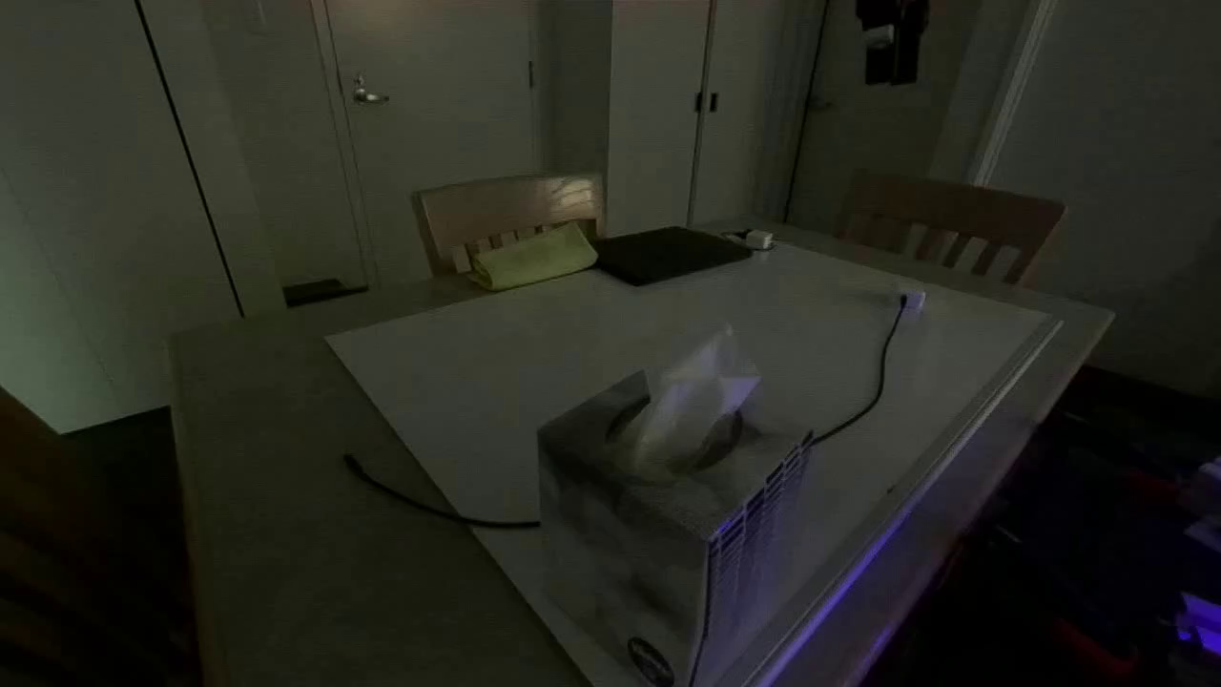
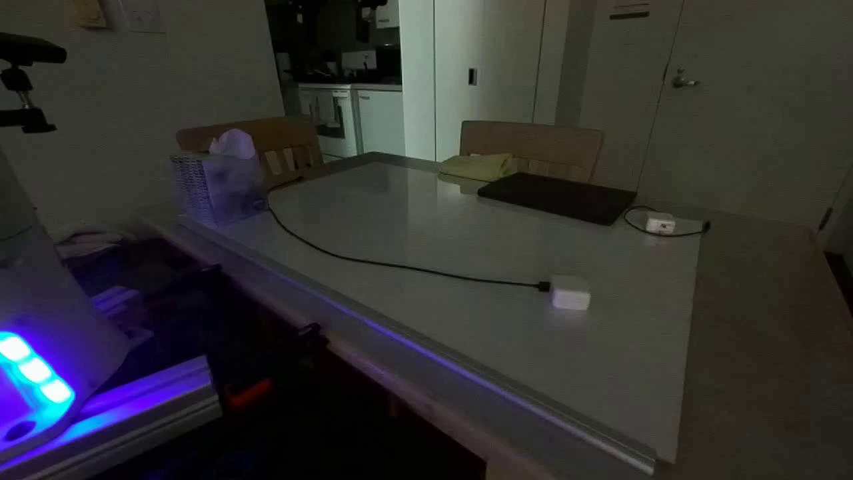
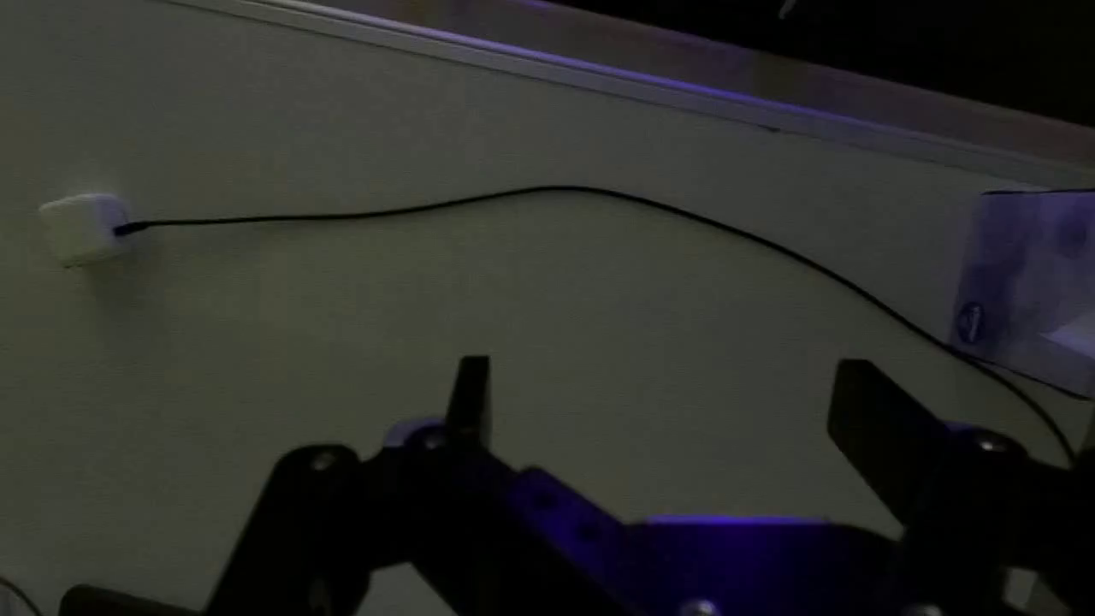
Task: Loop the cable
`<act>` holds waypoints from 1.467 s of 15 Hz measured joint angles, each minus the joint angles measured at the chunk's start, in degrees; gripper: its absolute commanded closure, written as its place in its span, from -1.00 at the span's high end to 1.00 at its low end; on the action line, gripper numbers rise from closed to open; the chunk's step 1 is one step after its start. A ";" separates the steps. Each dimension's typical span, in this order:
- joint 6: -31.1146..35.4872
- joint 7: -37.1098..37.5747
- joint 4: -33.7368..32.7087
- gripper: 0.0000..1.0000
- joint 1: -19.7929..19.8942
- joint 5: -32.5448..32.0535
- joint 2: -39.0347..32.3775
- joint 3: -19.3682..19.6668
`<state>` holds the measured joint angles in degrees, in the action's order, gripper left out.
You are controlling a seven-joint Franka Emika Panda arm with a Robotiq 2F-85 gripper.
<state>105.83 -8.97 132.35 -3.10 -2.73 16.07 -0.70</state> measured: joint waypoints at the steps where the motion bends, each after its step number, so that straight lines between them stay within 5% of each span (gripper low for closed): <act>1: 0.00 0.00 0.00 1.00 0.00 0.00 0.00 0.00; 15: 0.88 0.78 -0.48 1.00 -3.11 -1.36 -5.34 -4.13; 22: 16.43 -0.22 -2.48 1.00 -3.86 -1.33 -13.46 -4.91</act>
<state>122.26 -9.19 129.86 -6.96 -4.07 2.61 -5.61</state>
